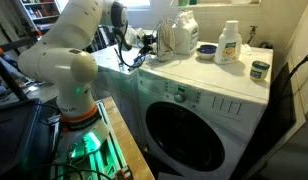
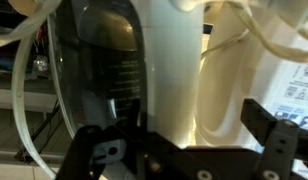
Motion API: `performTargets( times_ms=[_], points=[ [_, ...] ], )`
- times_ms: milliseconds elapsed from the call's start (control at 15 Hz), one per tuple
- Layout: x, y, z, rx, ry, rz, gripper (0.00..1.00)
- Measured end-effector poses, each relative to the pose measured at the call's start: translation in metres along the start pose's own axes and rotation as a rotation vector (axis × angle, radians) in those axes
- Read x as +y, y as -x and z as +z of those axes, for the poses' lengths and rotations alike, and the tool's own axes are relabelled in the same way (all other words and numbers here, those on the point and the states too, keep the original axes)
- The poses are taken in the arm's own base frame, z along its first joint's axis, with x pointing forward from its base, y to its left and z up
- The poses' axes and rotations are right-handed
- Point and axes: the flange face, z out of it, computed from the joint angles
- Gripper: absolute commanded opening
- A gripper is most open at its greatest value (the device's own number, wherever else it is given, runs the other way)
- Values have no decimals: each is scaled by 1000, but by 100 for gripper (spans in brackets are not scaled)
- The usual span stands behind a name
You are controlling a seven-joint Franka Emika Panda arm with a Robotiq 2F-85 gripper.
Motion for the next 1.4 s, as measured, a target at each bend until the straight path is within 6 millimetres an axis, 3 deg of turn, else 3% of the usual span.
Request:
performTargets(
  times_ms=[1400],
  points=[
    [-3, -25, -10, -350, -6, 64, 100]
  ],
)
